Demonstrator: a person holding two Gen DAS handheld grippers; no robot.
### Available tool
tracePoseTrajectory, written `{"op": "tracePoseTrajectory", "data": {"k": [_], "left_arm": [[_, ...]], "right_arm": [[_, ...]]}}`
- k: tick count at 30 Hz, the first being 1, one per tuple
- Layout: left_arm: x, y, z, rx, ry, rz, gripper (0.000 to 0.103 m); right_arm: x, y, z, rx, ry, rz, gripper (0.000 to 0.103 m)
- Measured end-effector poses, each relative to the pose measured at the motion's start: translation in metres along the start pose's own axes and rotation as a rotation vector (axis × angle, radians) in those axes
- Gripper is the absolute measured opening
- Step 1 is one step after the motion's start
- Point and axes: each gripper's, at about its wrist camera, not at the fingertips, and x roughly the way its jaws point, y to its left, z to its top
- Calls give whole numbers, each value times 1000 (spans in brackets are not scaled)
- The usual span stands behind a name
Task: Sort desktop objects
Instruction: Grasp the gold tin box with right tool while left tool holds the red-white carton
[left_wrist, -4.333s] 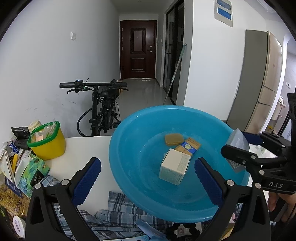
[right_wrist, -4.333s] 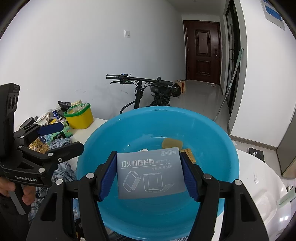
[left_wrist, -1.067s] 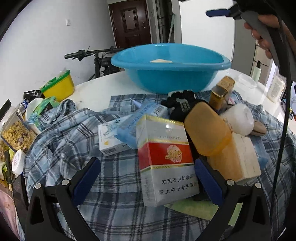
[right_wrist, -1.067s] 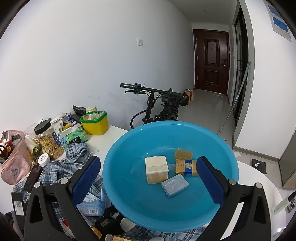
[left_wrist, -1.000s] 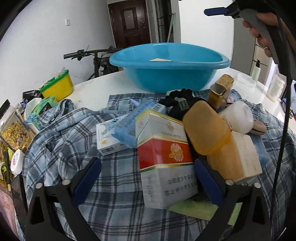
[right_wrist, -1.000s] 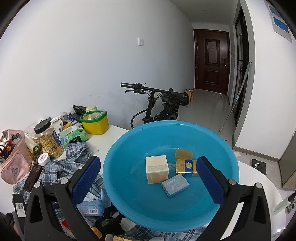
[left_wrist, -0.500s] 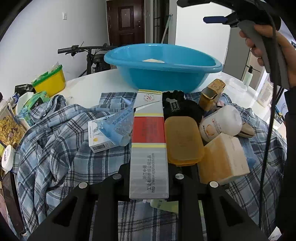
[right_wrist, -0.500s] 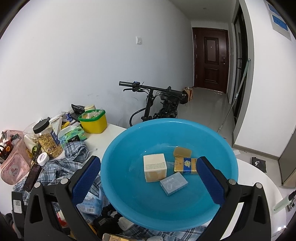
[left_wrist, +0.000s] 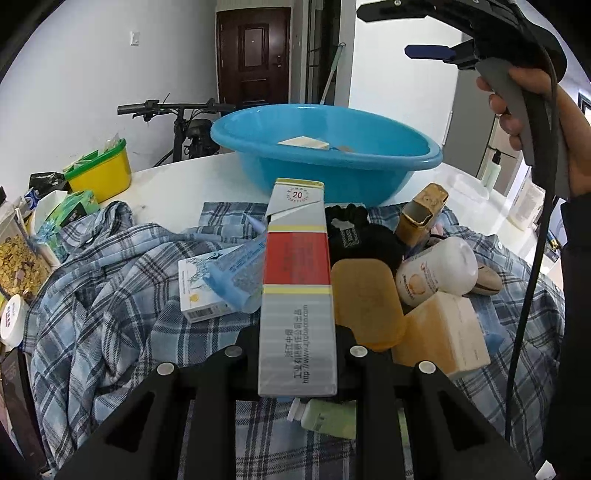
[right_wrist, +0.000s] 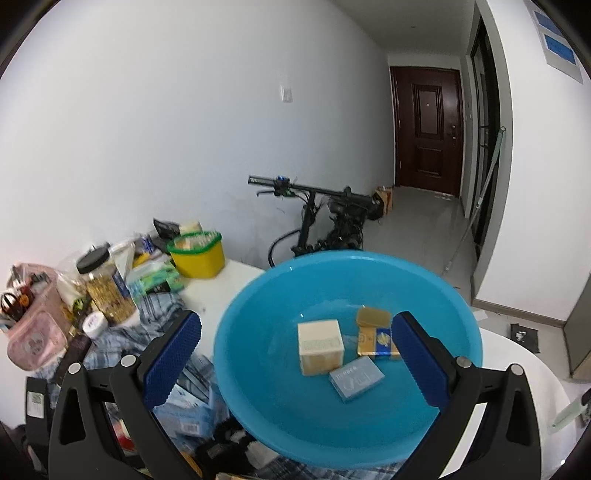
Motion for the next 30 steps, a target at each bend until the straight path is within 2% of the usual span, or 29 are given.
{"op": "tracePoseTrajectory", "data": {"k": [2,8,11,16,21,26,30], "left_arm": [[1,0,-1,1,-8,-14,24],[-3,3,-8,-2,-104,-72,24],[-2,6,-8,-9,-97,-79,24],[-8,11,-8,-30,-126,-87,24],[-14,16,-9,-48,-147,-92,24],[-18,17,-9,-54,-164,-93,24],[-19,17,-9,-54,-167,-90,24]], "right_arm": [[-2,2,2,1,-10,-26,103],[-8,25,8,-46,-34,-80,103],[-15,34,3,-54,-37,-95,103],[-21,47,-29,-124,71,-153,103],[-33,35,-77,-71,164,-212,103],[-35,26,-117,14,202,-156,103],[-18,37,-127,7,249,-119,103]]}}
